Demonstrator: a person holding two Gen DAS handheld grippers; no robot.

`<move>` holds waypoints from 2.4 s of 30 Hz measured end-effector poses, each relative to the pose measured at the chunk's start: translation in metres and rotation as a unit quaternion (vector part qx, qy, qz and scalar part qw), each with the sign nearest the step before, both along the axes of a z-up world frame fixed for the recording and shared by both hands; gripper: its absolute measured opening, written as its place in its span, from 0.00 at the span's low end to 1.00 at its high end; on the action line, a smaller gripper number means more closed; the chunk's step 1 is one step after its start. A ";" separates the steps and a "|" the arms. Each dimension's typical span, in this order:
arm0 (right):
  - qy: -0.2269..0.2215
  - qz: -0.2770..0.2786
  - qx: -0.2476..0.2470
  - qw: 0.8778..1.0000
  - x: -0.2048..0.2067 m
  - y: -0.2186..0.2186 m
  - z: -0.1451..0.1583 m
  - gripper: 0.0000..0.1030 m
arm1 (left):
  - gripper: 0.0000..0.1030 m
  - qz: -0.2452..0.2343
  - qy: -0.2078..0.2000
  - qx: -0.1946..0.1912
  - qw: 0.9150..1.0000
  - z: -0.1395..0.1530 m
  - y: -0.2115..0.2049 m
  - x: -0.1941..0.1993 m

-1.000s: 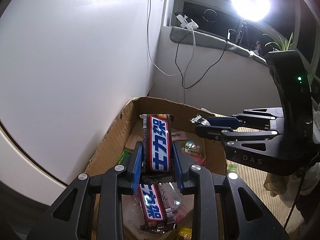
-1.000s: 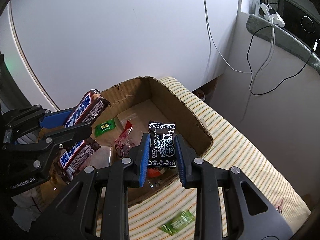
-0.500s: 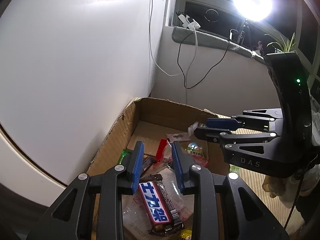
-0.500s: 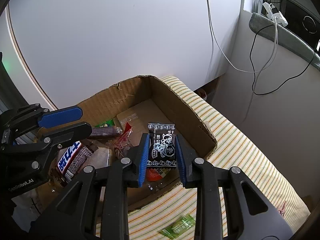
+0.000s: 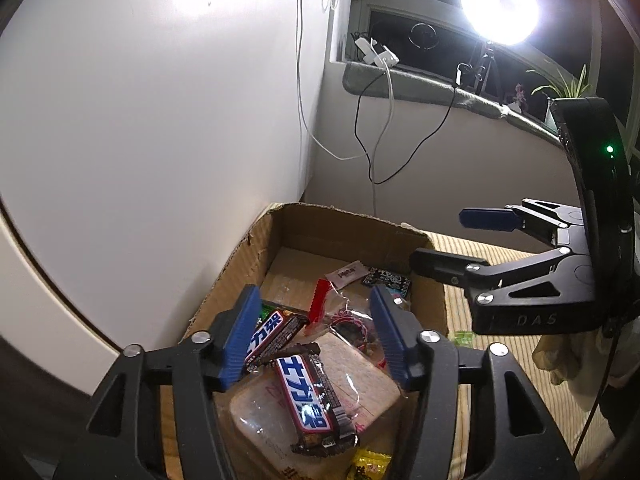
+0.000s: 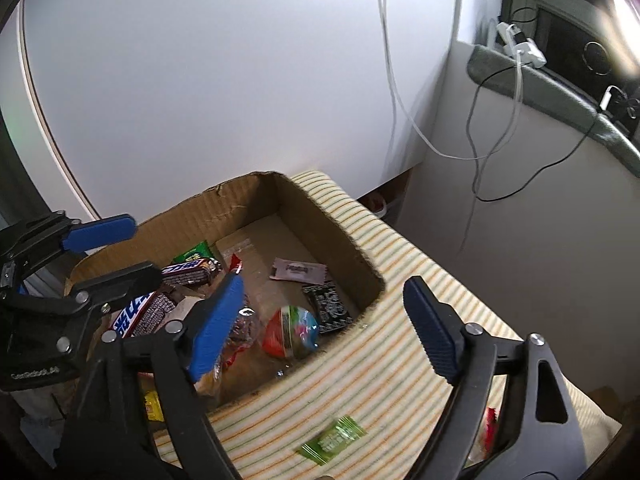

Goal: Organize snacks
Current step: 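Grasp the red-wrapped cake with the right gripper while the left moves toward the clear cup, then grasp the clear cup with green ball with the left gripper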

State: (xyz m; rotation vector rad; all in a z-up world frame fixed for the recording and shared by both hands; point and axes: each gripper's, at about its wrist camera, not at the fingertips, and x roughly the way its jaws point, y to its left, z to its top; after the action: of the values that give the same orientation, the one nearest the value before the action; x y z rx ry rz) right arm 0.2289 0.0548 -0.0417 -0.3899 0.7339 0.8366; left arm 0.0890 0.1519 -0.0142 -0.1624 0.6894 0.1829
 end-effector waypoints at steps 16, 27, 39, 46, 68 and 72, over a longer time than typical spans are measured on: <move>-0.015 -0.030 0.012 0.999 -0.011 -0.061 0.019 0.83 | 0.57 -0.030 -0.018 0.007 0.999 0.017 -0.041 -0.014; -0.021 -0.087 0.012 0.996 -0.003 -0.145 0.022 0.84 | 0.57 -0.072 -0.020 -0.003 0.997 0.014 -0.087 -0.013; 0.018 -0.142 0.002 0.990 0.028 -0.210 -0.010 0.84 | 0.52 -0.138 0.017 -0.025 0.990 -0.016 -0.145 0.010; 0.041 -0.126 0.002 0.991 0.042 -0.208 -0.030 0.84 | 0.46 -0.169 0.040 -0.054 0.983 -0.036 -0.171 0.040; 0.088 -0.100 -0.020 0.991 0.080 -0.184 -0.075 0.68 | 0.29 -0.207 0.083 -0.059 0.973 -0.075 -0.206 0.106; 0.094 -0.097 -0.017 0.991 0.079 -0.182 -0.076 0.62 | 0.20 -0.212 0.091 -0.057 0.971 -0.080 -0.209 0.116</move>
State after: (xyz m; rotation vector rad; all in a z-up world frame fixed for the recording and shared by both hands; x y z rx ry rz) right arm 0.3081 -0.1277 -0.1180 -0.2659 0.9463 0.6835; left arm 0.2046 -0.0570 -0.0938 -0.1049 0.9006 -0.2549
